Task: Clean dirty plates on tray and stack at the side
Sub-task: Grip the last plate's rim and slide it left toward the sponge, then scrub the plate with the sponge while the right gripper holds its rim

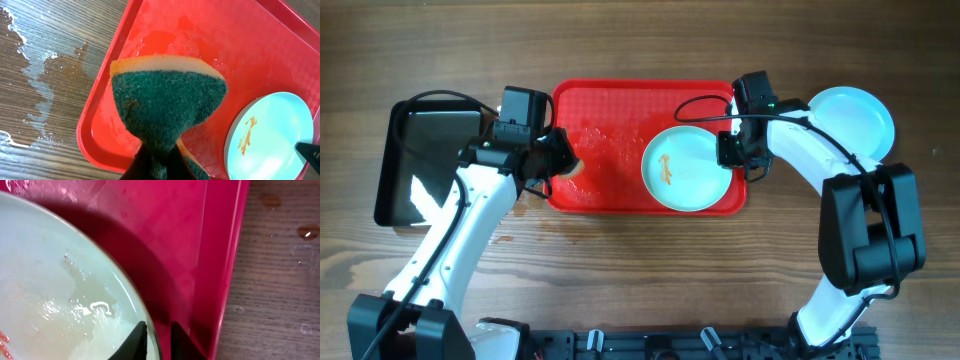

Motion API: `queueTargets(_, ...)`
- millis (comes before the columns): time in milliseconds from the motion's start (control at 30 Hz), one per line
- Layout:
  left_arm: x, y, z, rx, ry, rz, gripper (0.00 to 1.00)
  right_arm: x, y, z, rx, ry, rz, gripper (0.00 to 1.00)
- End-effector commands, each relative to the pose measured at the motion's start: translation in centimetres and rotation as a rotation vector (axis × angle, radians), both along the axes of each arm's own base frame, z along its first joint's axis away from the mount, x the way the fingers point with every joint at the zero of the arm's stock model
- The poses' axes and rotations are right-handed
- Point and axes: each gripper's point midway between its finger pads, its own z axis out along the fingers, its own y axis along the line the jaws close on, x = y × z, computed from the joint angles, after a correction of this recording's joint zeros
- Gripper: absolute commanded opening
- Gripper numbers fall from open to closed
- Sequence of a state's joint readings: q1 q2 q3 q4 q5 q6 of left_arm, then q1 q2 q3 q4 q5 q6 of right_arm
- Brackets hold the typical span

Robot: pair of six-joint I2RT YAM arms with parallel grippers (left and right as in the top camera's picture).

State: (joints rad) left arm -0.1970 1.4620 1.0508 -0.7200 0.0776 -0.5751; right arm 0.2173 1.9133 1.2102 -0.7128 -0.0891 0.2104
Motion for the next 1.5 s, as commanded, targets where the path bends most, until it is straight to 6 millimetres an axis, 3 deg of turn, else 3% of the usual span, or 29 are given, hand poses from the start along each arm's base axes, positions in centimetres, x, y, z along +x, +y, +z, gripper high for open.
queueTargets(0,-0.1,-0.1,-0.4,-0.011,0.012,0.003,0.04,-0.8,0.3,-0.7,0.01,0.032,0.033,0.18)
queueTargets(200,-0.1,-0.1,-0.4,-0.012,0.012,0.003,0.04,-1.5,0.7,-2.4,0.008,0.06,0.043,0.16)
queueTargets(367,-0.1,-0.1,-0.4,-0.011,0.012,0.003,0.04,-2.5,1.7,-3.9,0.006,0.102,0.044,0.04)
queueTargets(667,0.2,-1.0,-0.1,-0.052,-0.004,-0.019,0.04,-1.9,9.5,-2.7,0.202,0.058,-0.014,0.04)
queueTargets(767,0.3,-2.1,-0.2,-0.051,-0.011,-0.054,0.04,-1.3,12.4,-2.7,0.206,0.004,-0.096,0.04)
queueTargets(900,-0.3,-4.2,-1.9,-0.029,0.03,-0.134,0.04,-0.5,14.9,-3.6,0.224,-0.052,-0.157,0.04)
queueTargets(1033,-0.4,-4.6,-4.3,0.012,0.08,-0.147,0.04,-0.2,15.2,-5.4,0.235,-0.038,-0.219,0.04)
queueTargets(1233,0.8,-5.1,-6.4,0.01,0.088,-0.15,0.04,0.1,14.6,-5.5,0.236,-0.035,-0.247,0.04)
queueTargets(1333,2.4,-6.1,-7.0,0.016,0.018,-0.275,0.04,0.0,14.6,-5.5,0.231,-0.037,-0.226,0.04)
queueTargets(1467,3.9,-6.6,-6.7,0.021,-0.053,-0.312,0.04,0.1,15.1,-5.0,0.246,-0.037,-0.175,0.04)
